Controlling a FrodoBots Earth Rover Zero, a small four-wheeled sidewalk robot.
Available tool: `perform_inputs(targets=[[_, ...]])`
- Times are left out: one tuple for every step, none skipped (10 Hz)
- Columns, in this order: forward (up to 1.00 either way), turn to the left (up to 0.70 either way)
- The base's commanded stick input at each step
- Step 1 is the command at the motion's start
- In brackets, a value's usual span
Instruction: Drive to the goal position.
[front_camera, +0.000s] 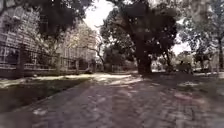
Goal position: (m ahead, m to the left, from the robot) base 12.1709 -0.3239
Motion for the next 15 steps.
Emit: perform_inputs(targets=[[0.7, 0.0], [0.7, 0.0], [0.7, 0.0], [0.7, 0.0], [0.7, 0.0], [0.7, 0.0], [0.7, 0.0], [0.7, 0.0], [0.7, 0.0], [0.7, 0.0], [0.7, 0.0], [0.7, 0.0], [0.7, 0.0], [0.7, 0.0], [0.7, 0.0]])
